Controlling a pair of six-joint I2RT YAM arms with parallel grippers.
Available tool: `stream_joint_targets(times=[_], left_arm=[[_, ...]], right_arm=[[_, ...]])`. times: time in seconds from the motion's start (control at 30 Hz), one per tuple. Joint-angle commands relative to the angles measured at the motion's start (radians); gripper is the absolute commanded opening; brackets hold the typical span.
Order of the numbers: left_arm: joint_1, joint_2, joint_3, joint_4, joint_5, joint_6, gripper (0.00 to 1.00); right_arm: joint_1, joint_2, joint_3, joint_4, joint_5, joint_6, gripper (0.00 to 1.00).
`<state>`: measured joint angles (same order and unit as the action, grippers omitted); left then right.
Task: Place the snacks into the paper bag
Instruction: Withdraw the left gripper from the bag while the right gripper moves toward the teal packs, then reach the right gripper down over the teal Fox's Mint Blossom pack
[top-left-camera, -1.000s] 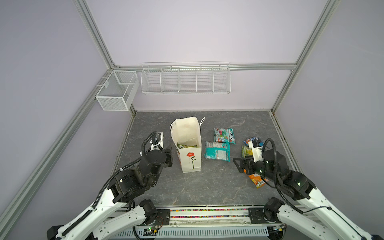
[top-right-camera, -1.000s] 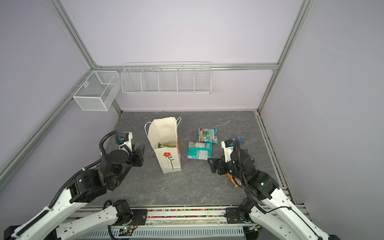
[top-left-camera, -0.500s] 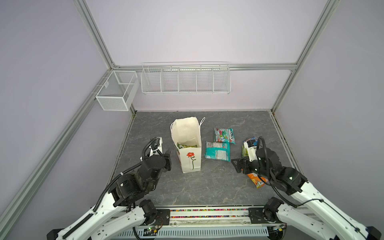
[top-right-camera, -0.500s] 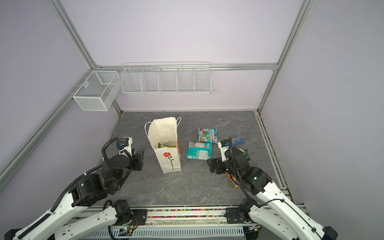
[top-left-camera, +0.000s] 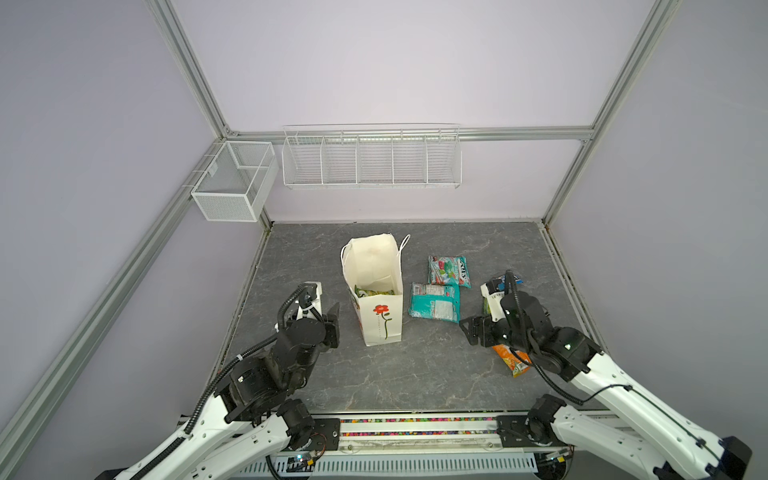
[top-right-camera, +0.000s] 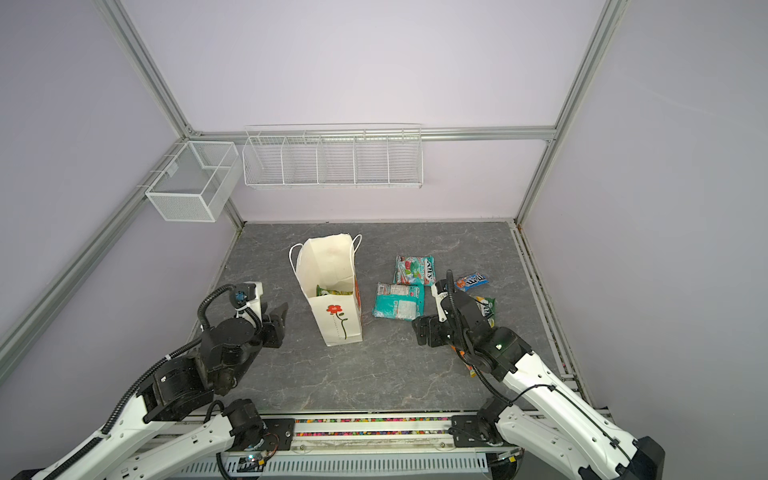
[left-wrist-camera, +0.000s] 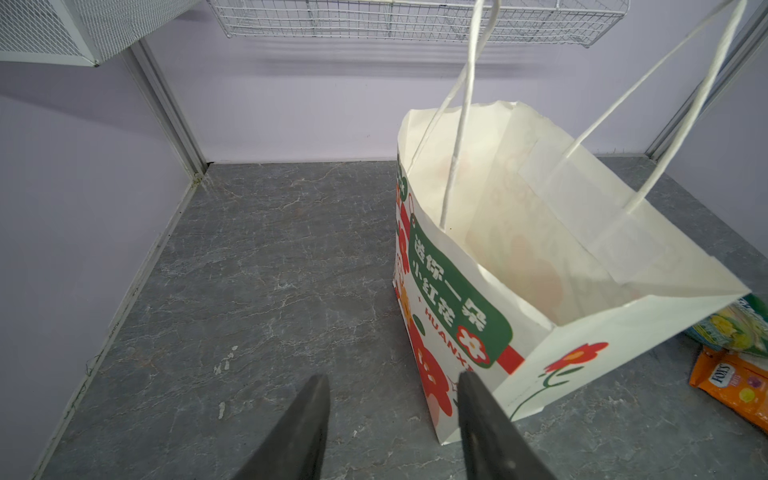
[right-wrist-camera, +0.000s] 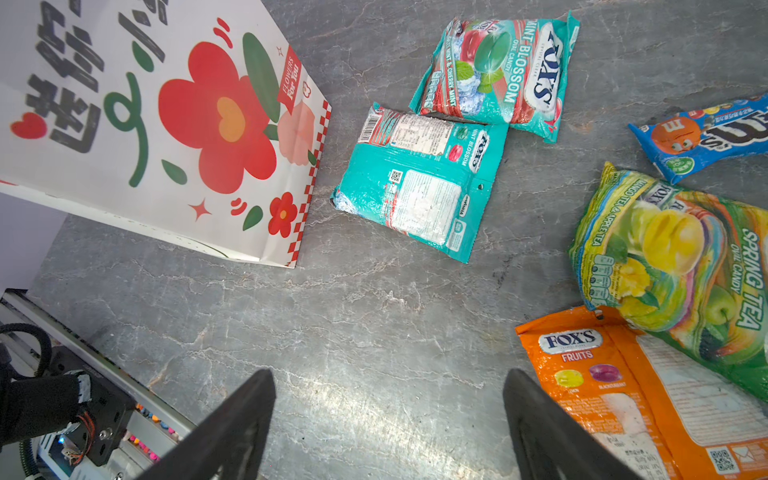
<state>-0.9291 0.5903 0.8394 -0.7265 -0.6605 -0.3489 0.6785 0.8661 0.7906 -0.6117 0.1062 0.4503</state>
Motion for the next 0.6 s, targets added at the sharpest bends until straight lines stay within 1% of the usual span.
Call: stream_joint_targets(times=[0.0,0.17,0.33,0.57], left_arm=[[0.005,-0.005,0.006,-0.016,0.011,0.018,0.5],[0.006,-0.016,0.021,-0.051,0.015,0.029,0.5],[0.005,-0.046,0.008,-0.065,0.023,0.045,0.5],[0.006,-0.063,-0.002,-0.049,0.055,0.067,0.51]], right_arm=[[-0.012,0.031,0.03,0.008,0.002,-0.022,0.89],[-0.03,0.065,0.032,0.031,-0.007,-0.032,0.89],[-0.067,0.103,0.027,0.061,-0.044,-0.041,0.89],[-0.127,0.164,0.022,0.125,-0.181,-0.041,0.89]])
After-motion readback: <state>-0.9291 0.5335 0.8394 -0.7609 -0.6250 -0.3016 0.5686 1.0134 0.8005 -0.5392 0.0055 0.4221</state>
